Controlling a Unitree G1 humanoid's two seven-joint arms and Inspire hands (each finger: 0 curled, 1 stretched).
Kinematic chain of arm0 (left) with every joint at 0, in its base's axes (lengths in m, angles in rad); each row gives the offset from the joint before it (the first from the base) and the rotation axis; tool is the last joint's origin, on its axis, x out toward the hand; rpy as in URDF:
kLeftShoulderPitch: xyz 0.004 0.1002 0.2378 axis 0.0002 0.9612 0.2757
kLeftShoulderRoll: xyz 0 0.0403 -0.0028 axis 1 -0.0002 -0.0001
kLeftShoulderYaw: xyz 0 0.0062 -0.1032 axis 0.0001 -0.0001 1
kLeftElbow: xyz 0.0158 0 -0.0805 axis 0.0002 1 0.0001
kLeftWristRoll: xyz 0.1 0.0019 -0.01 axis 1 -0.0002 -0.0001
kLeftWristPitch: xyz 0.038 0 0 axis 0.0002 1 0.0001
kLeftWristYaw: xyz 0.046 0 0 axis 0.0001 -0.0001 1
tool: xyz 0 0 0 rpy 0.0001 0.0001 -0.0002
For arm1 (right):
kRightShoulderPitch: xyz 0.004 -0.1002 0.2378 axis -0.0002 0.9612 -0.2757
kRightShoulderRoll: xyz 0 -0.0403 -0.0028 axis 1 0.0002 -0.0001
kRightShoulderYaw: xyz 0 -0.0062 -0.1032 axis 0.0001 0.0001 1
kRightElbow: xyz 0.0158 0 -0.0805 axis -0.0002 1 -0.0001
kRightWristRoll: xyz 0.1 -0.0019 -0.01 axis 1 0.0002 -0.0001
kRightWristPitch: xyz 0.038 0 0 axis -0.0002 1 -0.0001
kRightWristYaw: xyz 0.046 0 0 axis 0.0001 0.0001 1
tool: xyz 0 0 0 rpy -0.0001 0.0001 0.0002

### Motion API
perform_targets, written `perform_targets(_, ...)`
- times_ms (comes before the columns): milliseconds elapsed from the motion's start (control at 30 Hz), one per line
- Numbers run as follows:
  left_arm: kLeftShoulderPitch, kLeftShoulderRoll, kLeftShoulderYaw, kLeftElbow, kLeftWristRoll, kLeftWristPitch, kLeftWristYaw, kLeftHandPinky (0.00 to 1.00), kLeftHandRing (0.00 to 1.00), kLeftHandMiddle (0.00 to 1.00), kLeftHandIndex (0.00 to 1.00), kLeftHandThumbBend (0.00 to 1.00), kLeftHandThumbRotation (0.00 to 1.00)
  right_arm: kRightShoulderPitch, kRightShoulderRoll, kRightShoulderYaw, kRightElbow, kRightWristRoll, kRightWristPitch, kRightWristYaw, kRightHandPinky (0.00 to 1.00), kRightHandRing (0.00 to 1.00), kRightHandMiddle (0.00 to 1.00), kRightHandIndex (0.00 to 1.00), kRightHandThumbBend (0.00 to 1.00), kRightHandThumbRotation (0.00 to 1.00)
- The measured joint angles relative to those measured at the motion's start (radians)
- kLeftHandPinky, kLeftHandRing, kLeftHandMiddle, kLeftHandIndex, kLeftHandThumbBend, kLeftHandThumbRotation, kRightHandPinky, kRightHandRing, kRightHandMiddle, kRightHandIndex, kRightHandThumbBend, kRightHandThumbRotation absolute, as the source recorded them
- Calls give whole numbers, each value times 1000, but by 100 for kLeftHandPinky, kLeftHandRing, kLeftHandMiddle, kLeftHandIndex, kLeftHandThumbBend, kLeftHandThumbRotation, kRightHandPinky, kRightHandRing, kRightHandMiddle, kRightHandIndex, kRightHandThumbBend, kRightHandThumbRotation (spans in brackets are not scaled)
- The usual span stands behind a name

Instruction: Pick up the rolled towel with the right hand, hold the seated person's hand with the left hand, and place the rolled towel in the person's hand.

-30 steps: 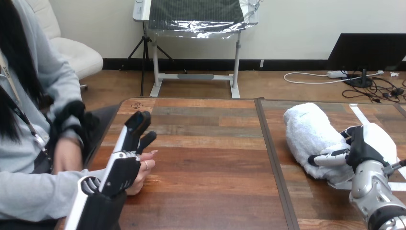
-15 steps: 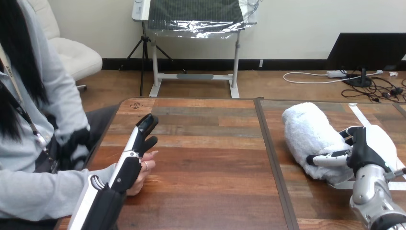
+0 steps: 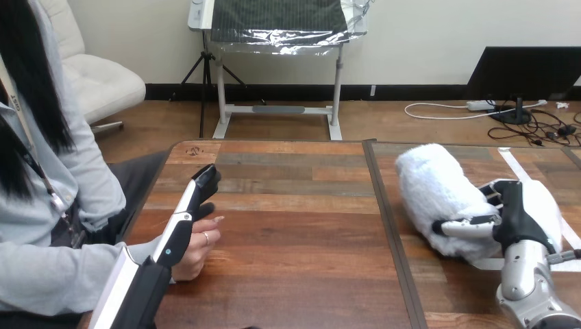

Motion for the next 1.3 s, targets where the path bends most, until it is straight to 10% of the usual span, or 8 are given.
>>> perform_targets(1300,20,29,103,-138,373,274,132,90,94,97,97,100,42,11,109,23,-1,-23,-301,-43,34,39,46,47,84,0)
